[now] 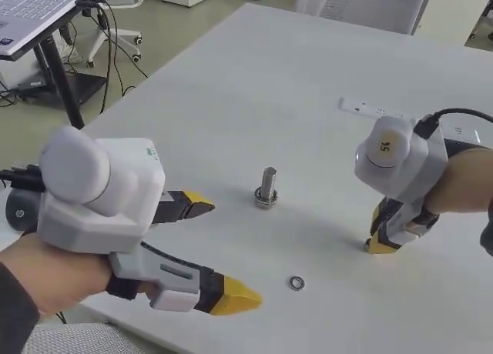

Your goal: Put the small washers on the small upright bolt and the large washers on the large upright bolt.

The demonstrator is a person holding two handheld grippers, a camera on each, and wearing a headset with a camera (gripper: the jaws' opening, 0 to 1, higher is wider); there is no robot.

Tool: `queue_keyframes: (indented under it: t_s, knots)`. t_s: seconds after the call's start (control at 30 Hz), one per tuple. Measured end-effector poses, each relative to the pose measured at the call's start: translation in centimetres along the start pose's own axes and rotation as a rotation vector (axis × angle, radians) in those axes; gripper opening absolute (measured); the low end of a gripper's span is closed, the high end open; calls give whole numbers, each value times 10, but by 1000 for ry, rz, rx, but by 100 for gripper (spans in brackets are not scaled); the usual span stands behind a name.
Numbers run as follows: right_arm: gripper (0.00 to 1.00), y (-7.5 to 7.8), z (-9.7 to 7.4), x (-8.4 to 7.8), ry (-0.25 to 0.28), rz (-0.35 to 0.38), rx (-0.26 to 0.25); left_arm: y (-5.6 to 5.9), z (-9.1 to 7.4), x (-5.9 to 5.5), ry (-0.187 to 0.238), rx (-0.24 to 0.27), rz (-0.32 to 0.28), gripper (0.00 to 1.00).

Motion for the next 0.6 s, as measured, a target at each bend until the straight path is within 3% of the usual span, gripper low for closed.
queue_keyframes:
  t_s: [0.6]
  knots:
    - [28, -4, -11, -23, 31, 67, -31, 3, 0, 0, -2, -7, 10, 81]
Point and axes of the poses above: the centre of the closed fingertips' face, and the gripper's own axes: z roughly forward along the fingers, y roughly to its right, x roughly out of its top, the point moved 3 cm from there along -z, roughly backward along the fingers, and after that the axes turned 8 degrees about x, right-handed, at the moved point
